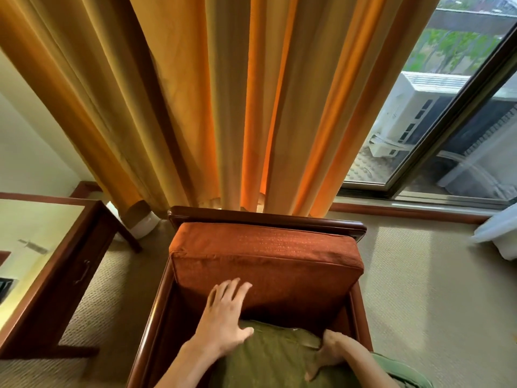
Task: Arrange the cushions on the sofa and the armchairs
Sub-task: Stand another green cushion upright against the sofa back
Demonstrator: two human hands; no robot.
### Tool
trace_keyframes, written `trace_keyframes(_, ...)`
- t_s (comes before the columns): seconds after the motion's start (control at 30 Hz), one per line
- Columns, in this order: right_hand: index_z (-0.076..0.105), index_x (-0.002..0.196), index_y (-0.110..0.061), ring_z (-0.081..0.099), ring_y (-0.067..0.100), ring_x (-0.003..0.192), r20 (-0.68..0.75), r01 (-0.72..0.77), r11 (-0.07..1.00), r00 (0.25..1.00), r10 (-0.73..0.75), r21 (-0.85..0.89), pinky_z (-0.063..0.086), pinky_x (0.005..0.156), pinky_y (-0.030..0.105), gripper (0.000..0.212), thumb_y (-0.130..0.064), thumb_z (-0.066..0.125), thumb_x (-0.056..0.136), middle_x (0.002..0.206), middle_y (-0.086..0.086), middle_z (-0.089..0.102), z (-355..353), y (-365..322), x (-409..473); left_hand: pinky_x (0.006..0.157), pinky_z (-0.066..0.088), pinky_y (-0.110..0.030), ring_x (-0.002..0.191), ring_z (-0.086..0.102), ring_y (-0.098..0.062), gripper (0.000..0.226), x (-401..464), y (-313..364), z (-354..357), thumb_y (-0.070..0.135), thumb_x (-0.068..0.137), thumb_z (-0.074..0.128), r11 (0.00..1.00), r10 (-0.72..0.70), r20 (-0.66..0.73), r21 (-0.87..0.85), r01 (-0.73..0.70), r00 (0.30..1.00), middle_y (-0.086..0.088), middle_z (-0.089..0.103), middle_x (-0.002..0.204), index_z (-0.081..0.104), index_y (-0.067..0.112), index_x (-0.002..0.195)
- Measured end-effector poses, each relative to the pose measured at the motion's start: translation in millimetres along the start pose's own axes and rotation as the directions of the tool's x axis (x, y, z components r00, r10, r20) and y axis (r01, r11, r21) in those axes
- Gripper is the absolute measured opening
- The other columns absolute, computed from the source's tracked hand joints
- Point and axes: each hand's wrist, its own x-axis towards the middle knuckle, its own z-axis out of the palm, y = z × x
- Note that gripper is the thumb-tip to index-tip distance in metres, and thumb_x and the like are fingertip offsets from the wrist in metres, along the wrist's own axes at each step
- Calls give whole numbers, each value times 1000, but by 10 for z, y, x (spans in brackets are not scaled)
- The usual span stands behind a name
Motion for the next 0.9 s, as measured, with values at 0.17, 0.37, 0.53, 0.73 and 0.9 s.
trace_keyframes(0.17, 53, 110, -24, 60, 24, 110, -163, 200, 960, 959, -233, -195, 46, 80, 34, 102, -85, 76, 31, 120, 2, 62, 361, -24, -677, 116, -16, -52, 150, -19, -37, 145, -235, 352, 257, 62, 60, 86, 972, 96, 479, 143, -186, 873, -20, -16, 164, -16, 27, 157)
trace_keyframes(0.37, 65, 91, -23, 66, 15, 80, -280, 394, 883, 844, -457, -255, 53, 71, 34, 64, -74, 71, 53, 88, -7, 70, 604, 51, -1403, 115, 27, -54, 135, 36, -31, 103, -620, 644, 181, 43, 60, 93, 923, 317, 412, 74, -378, 855, -11, 43, 143, 36, 14, 141)
trace_keyframes(0.53, 66, 90, -27, 64, 10, 75, -300, 472, 819, 770, -564, -328, 57, 76, 38, 62, -78, 70, 56, 84, -10, 68, 779, -21, -1881, 95, 44, -48, 106, 53, -27, 68, -1087, 717, -183, 53, 65, 88, 912, 281, 403, 171, -374, 871, -7, 58, 109, 54, 10, 105)
trace_keyframes(0.73, 64, 85, -30, 61, 7, 70, -276, 568, 693, 649, -709, -444, 53, 69, 26, 56, -80, 68, 61, 78, -15, 66, 1087, -97, -2600, 75, 53, -37, 84, 58, -23, 39, -2164, 889, -909, 30, 73, 84, 954, 226, 280, 128, -270, 933, 2, 54, 87, 50, 18, 86)
trace_keyframes(0.9, 61, 91, -30, 61, 8, 78, -250, 570, 546, 515, -820, -615, 50, 77, 30, 63, -84, 66, 59, 80, -15, 66, 1416, -451, -3211, 73, 49, -37, 85, 58, -21, 43, -3204, 780, -1245, 43, 75, 80, 976, 155, 96, 141, -168, 983, 3, 55, 88, 42, 25, 83)
